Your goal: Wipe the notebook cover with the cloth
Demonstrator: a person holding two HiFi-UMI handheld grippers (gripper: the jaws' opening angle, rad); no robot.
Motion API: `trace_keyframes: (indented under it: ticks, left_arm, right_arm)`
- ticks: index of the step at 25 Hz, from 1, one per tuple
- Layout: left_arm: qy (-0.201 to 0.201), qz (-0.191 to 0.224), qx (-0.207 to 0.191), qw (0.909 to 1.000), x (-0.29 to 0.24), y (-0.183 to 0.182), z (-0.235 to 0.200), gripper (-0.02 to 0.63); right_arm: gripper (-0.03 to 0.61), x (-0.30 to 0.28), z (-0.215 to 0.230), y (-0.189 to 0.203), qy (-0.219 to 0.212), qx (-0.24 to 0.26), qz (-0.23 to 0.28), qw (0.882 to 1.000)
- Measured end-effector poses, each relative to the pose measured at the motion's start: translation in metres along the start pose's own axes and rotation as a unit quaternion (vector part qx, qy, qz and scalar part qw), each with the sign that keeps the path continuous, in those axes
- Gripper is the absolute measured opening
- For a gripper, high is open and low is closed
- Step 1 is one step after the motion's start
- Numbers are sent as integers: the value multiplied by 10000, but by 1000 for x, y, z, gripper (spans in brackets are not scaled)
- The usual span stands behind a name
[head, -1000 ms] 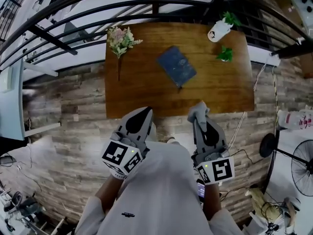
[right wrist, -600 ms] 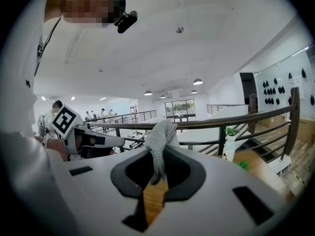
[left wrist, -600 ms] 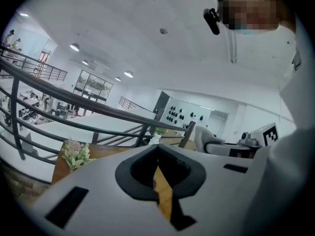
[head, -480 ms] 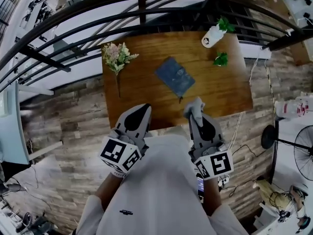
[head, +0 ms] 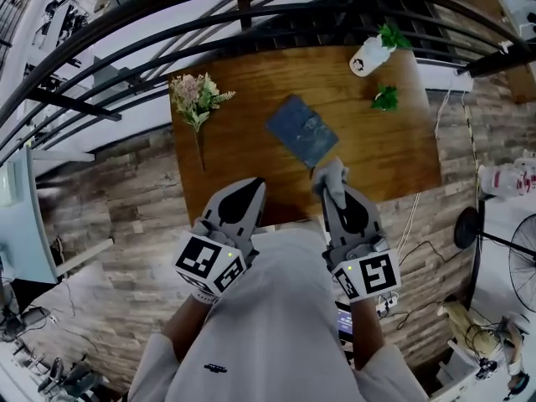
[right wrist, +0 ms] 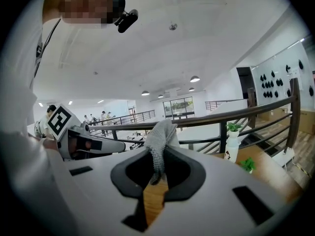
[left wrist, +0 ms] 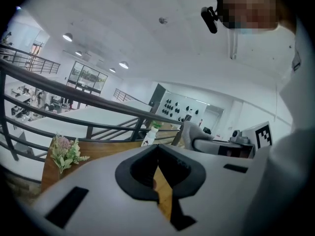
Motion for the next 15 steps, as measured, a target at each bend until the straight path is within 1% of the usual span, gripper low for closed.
trace_keyframes:
  ticks: [4, 7, 15]
  left_arm:
    - [-163, -79, 116, 9998, -22, 7, -8, 18]
    - [-303, -137, 205, 9992, -39, 13, -16, 18]
    - [-666, -398, 330, 9964, -71, 39, -44, 18]
  right_arm:
    - [37, -22, 21, 11, -43, -249, 19, 9997]
    - [35, -42, 31, 19, -206, -412, 53, 9989]
    - [35, -85, 60, 57, -294, -831, -166, 9960]
Point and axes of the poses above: the fingertips, and each gripper's own axes: x backward along the fingers, z to its right, y out of its underside, the point moved 10 cm from there along x, backward along the fingers, and after that the axes turned 10 degrees about z, right-handed, at the moved point
